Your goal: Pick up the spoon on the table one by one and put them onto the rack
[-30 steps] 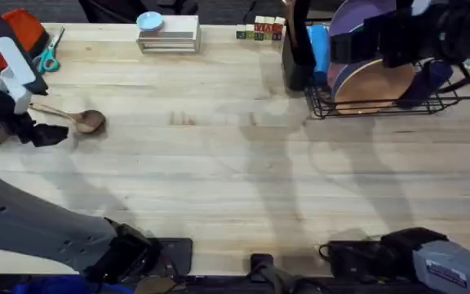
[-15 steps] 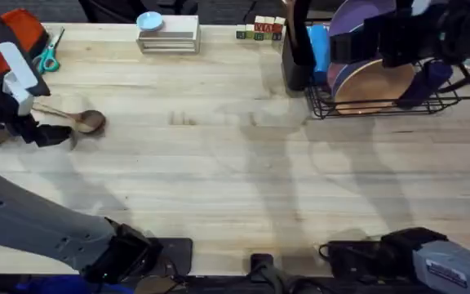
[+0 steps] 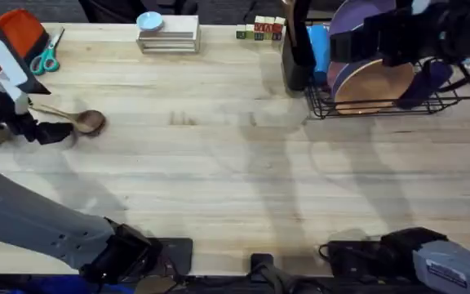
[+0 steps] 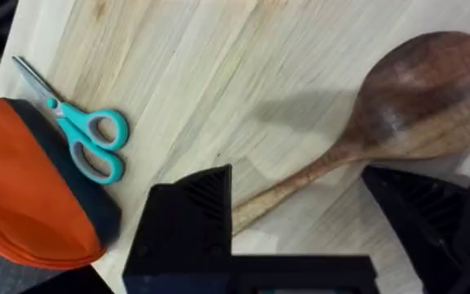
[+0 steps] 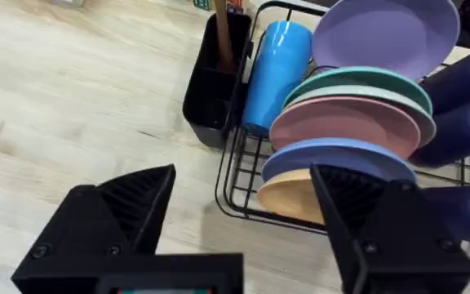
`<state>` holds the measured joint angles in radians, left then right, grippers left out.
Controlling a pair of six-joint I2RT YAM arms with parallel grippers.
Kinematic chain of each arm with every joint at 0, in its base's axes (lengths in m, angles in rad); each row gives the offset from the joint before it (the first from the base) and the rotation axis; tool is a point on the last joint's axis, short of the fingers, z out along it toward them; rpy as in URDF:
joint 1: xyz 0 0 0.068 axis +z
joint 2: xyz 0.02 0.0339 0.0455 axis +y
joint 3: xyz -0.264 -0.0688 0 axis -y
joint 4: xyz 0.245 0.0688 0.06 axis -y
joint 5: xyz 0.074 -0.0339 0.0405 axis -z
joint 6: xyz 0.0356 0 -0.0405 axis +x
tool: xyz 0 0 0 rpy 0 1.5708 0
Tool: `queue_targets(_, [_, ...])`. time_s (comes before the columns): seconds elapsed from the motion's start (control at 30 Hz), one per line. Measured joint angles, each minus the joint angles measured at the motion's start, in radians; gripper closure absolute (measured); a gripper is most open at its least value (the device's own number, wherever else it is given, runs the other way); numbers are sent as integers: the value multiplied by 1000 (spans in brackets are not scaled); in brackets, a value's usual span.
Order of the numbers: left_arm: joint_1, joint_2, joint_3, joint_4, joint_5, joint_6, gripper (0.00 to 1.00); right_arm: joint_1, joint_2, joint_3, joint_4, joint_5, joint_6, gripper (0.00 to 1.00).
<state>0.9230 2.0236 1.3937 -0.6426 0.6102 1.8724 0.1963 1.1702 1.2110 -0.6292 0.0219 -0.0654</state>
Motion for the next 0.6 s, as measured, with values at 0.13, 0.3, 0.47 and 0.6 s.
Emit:
queue_targets(0.13, [7, 12, 10, -11, 15, -11, 8, 0, 0, 0, 0, 0, 3, 5])
queue_targets(0.3, [10, 21, 21, -34, 21, -19, 8, 0, 0, 0, 0, 0, 9, 5])
queue_targets(0.47, [10, 25, 26, -40, 22, -22, 8, 0, 0, 0, 0, 0, 18, 5])
queue_targets(0.6, [10, 25, 26, -40, 22, -22, 8, 0, 0, 0, 0, 0, 22, 4])
